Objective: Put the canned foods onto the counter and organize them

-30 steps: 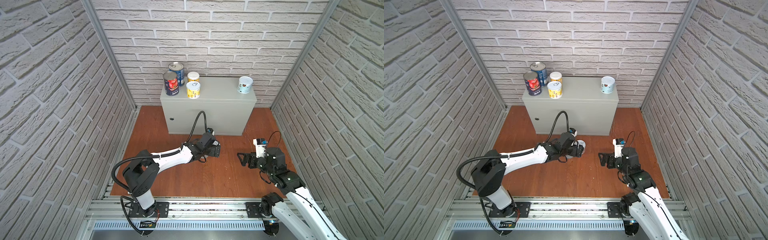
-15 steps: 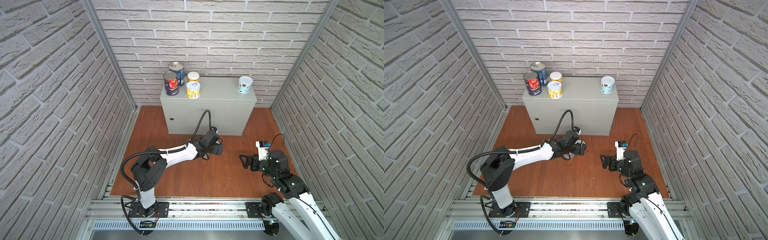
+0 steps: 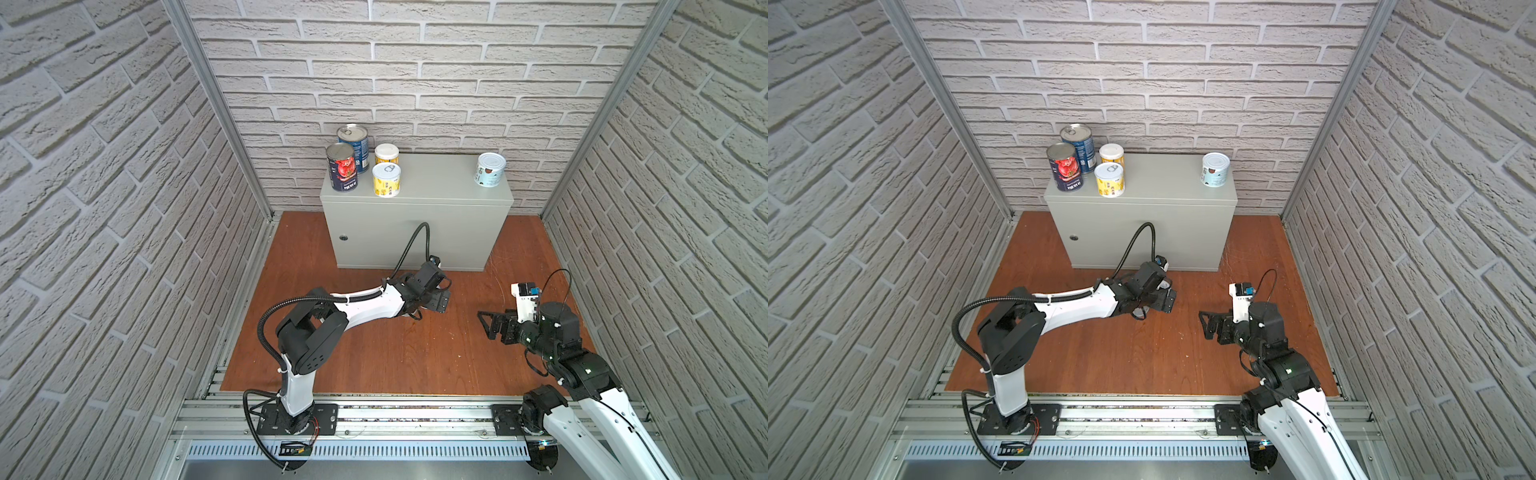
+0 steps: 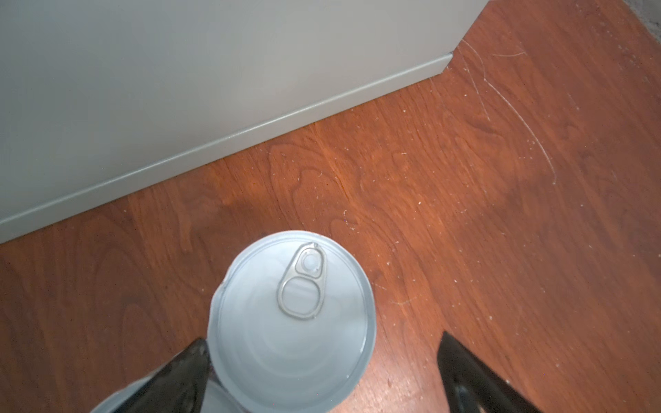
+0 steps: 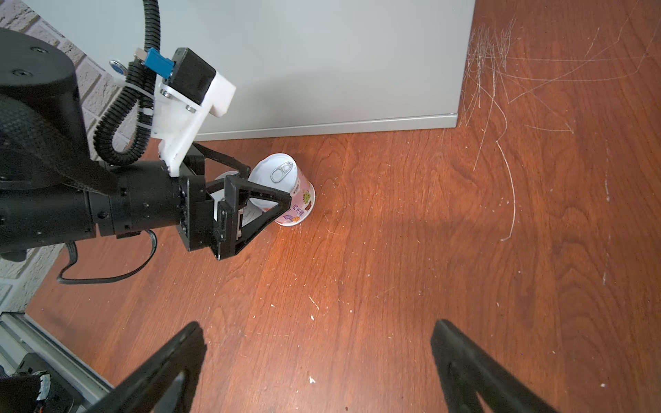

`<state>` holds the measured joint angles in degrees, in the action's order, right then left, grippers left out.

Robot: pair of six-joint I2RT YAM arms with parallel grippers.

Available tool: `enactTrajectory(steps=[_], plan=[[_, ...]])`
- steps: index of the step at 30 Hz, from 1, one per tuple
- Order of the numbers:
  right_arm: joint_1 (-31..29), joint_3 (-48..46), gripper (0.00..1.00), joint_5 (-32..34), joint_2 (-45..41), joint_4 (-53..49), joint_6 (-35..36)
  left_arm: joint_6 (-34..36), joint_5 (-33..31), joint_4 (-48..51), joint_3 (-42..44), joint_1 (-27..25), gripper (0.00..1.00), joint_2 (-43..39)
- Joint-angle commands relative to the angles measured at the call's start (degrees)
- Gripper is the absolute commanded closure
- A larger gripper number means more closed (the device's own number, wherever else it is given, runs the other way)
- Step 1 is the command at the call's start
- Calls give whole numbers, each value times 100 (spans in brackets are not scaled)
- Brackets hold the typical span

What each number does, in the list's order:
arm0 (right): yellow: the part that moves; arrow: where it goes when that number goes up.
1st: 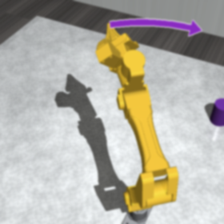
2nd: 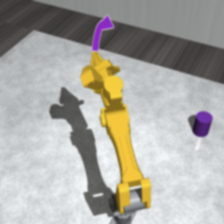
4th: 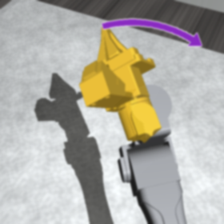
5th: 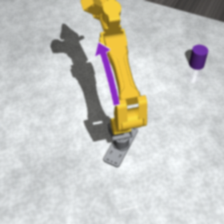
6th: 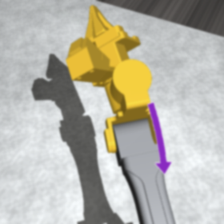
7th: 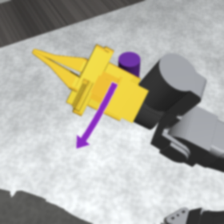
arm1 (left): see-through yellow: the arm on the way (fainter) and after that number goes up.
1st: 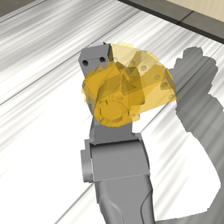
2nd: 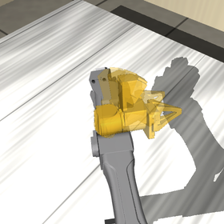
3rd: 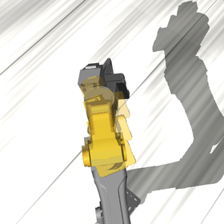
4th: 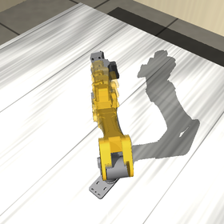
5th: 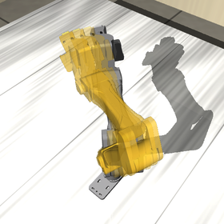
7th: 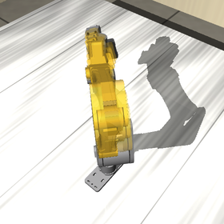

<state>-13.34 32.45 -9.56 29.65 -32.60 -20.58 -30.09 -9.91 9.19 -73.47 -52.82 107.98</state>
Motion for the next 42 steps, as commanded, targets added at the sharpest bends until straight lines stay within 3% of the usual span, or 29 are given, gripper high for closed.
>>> enactTrajectory(steps=[1, 24, 31, 42], plan=[[-34, 134, 0, -28, 52, 143, 28, 116, -113, 39, -197, -34, 2, 156], [-29, 112, 0, 173, 107, 115, 45, 486, -559, 532, -777, -36, 3, 777], [-30, 110, 0, 197, 188, 132, 36, 543, -600, 476, -743, -70, 16, 817], [-28, 111, 1, 248, 214, 114, 36, 775, -733, 412, -684, -262, 20, 808]])
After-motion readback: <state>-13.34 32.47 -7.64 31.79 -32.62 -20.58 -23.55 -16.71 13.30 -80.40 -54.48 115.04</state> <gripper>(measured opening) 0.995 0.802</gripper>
